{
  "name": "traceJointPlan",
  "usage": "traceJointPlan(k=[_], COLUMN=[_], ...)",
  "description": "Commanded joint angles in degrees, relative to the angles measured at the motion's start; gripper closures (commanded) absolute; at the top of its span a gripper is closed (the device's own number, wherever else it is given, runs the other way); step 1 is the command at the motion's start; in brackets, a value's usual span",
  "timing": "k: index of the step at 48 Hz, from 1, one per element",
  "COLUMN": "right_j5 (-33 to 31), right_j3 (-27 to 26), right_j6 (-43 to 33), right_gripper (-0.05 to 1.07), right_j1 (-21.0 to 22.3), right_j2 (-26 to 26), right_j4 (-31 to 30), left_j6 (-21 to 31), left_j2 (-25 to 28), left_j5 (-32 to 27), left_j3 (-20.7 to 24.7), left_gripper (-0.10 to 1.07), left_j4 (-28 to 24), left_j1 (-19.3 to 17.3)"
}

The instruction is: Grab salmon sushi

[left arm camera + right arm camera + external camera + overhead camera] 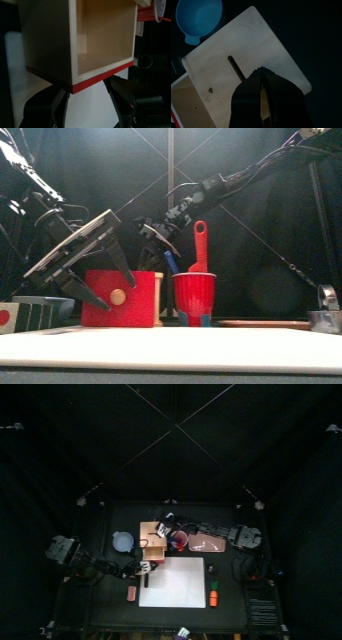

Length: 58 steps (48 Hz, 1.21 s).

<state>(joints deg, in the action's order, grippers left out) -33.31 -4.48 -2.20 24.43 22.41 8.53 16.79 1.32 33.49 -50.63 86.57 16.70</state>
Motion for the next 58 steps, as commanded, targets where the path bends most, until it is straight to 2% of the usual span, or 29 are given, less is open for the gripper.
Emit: traceJointPlan(k=[1,13,29,38,45,58], right_j5=[-0.62,-0.62,-0.62,-0.79,-1.41,-1.93], right_j3=[0.26,0.26,0.09,-0.26,-0.62,-0.62], right_j6=[0.09,0.09,0.18,0.18,0.26,0.62], right_gripper=[1.01,1.01,1.01,1.01,1.01,1.01], right_j1=[0.09,0.09,-0.09,-0.97,-2.20,-6.59], right_j2=[-0.44,-0.44,-0.62,-1.85,-4.22,-9.32], right_j4=[-0.09,-0.18,-0.18,-0.18,-0.26,-0.18], left_j6=[-0.26,-0.53,-0.88,-0.79,-0.62,-0.70], left_j2=[-2.02,-5.45,-13.01,-18.37,-23.12,-29.36], left_j5=[0.35,0.44,0.26,0.26,0.26,-0.88], left_j3=[0.44,-1.49,-7.29,-10.28,-12.83,-18.19], left_gripper=[0.11,0.11,0.11,0.11,0.11,0.11], left_j4=[-0.88,-2.37,-2.81,-8.53,-15.56,-23.73], left_j1=[0.26,1.14,3.34,3.52,3.52,2.64])
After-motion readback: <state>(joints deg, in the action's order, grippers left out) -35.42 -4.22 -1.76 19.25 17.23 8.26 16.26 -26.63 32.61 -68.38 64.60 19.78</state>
